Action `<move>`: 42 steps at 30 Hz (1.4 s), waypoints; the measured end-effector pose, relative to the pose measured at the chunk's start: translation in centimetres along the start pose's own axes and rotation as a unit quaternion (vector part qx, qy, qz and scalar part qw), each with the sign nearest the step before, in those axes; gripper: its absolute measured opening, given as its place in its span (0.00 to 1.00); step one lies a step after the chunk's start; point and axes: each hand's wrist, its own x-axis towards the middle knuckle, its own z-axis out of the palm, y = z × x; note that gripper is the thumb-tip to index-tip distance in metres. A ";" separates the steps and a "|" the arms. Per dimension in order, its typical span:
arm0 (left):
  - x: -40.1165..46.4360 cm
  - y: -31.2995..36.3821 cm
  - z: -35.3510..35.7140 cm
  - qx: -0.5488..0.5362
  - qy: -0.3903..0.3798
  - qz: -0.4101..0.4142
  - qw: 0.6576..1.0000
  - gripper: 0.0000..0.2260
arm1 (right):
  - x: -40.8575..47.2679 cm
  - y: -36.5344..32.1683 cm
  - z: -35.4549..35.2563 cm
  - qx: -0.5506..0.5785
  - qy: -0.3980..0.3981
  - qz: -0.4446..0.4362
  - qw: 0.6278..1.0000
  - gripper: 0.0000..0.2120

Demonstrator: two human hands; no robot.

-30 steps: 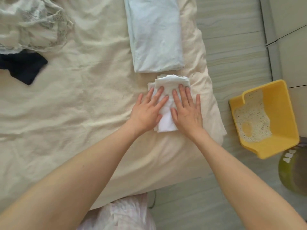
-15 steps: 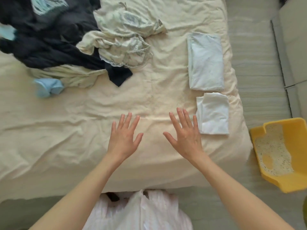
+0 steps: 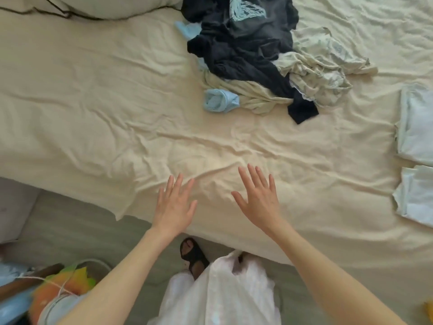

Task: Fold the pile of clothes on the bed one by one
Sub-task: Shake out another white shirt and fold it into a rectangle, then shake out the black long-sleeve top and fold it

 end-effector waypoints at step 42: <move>16.3 -9.0 -14.6 -0.247 -0.046 -0.044 0.967 0.19 | 35.4 -9.7 -24.4 0.262 0.254 0.074 0.928 0.09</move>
